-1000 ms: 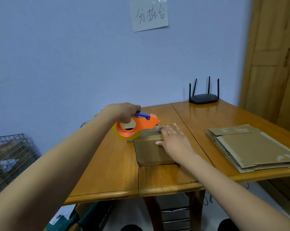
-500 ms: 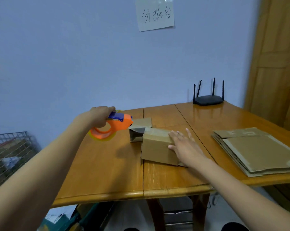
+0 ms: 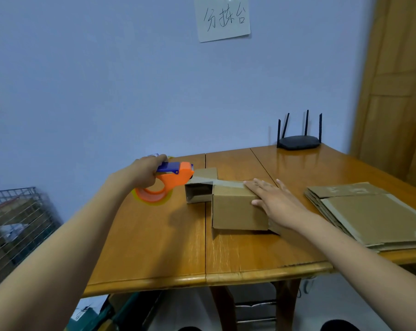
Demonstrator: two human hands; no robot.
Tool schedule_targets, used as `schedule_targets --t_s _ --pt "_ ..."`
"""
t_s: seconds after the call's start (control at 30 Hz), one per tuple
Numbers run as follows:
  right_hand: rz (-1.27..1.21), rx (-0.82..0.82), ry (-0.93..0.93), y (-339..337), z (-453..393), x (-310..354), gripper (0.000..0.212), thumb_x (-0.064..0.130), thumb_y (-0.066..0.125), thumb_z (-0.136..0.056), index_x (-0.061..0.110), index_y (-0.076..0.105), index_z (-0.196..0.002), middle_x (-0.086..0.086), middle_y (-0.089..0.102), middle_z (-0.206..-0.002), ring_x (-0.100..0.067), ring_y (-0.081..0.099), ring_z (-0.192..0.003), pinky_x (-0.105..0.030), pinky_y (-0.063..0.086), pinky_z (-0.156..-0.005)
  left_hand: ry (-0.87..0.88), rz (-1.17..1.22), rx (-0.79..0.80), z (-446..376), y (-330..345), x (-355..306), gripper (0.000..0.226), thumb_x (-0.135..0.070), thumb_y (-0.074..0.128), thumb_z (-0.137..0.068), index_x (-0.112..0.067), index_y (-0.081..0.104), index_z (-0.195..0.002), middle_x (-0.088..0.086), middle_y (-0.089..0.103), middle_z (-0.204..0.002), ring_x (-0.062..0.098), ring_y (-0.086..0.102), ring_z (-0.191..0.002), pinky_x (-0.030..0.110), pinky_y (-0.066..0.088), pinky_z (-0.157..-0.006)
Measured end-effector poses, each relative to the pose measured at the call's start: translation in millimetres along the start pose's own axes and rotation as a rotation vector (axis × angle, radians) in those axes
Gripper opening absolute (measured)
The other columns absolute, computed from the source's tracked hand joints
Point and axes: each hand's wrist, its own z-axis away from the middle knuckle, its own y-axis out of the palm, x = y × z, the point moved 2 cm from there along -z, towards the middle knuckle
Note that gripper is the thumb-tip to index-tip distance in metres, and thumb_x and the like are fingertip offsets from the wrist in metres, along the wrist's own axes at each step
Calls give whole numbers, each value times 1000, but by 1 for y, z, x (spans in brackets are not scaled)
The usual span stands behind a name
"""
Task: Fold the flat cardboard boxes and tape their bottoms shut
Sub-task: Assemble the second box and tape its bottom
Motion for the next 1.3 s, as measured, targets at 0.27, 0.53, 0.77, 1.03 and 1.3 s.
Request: schedule_targets --t_s 0.27,0.53,0.77,1.03,1.3 --pt "50 2 -35 10 4 -4 71 31 49 -104 42 3 -157 0 10 -166 -17 9 -153 -51 -6 -123 16 29 -61 7 21 -2 47 10 52 -81 -17 52 -119 6 58 -109 25 52 -96 30 38 -71" --pt "-31 -20 -79 13 2 -7 78 14 55 -101 44 9 -156 1 5 -167 -14 5 -153 -43 -10 -122 -25 171 4 24 43 11 54 9 58 -82 -31 46 -117 -3 56 -106 21 55 -94 34 50 -73" --pt "-44 38 -56 9 6 -3 71 21 48 -105 46 5 -156 -1 17 -165 -13 13 -152 -48 4 -124 -39 196 27 35 49 10 53 10 53 -82 -31 45 -116 -1 58 -105 22 57 -93 33 50 -72" --pt "-3 119 -25 -1 6 5 59 37 37 -107 33 10 -158 0 13 -166 -15 10 -153 -50 0 -124 -39 177 49 41 70 -5 53 8 54 -81 -25 47 -122 3 61 -108 22 56 -92 32 47 -71" --pt "-3 154 -9 -11 -10 36 82 67 37 -95 23 8 -158 -9 42 -153 -25 42 -140 -54 16 -122 -46 227 67 46 89 -10 52 8 55 -82 -23 47 -123 3 61 -111 19 54 -92 24 41 -64"
